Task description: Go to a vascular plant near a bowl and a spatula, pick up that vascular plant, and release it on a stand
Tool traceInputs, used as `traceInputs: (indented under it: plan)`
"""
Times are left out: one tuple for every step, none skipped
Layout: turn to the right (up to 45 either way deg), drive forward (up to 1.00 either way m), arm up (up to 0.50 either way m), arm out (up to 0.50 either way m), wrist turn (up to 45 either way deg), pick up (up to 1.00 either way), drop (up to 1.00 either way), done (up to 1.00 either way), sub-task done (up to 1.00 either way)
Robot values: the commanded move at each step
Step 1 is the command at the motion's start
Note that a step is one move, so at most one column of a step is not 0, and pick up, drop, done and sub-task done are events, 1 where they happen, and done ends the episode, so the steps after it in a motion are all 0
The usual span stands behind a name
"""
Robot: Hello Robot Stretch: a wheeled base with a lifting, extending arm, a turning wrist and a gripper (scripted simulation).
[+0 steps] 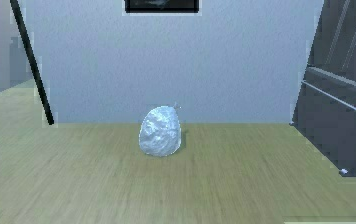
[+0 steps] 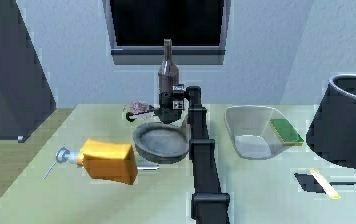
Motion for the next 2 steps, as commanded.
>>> traceInputs:
  plan:
    - [0.0,0.00,0.00,0.00,0.0,1.00,0.00,0.00,0.00]
    - [0.0,0.00,0.10,0.00,0.0,0.00,0.00,0.00,0.00]
